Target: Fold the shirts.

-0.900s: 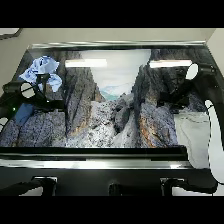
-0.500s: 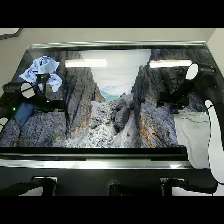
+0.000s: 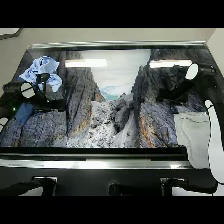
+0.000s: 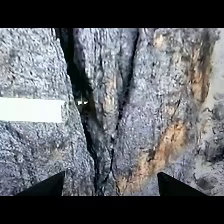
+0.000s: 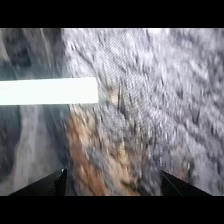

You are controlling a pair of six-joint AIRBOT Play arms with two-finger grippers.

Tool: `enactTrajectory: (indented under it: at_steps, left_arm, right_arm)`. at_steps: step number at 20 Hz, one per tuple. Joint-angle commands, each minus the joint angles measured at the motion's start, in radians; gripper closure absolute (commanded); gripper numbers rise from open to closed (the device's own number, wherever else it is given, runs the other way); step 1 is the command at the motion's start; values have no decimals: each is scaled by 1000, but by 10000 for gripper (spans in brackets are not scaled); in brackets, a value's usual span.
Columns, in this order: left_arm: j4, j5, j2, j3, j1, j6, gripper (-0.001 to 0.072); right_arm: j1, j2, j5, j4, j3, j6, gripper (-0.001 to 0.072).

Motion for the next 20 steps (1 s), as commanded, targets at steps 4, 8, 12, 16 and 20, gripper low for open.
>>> enactTrajectory:
  at_steps: [4,8,12,16,20]
  left_arm:
    - [-8,200,-5,23,15,-48,-13]
    - [-264,211,-58,145,304,-152,-13]
    - [-472,212,-90,60,705,-160,-13]
    - [-500,374,-98,-127,853,-182,-13]
    - [-698,573,-183,-185,819,-99,-13]
  right_arm:
    - [1,-6,-201,-1,1,3,8]
    - [1,-31,-130,3,1,-2,14]
    - [1,-41,-5,40,1,-48,17]
    - [1,-41,-24,105,1,-54,17]
    - [2,-41,-38,143,1,-53,18]
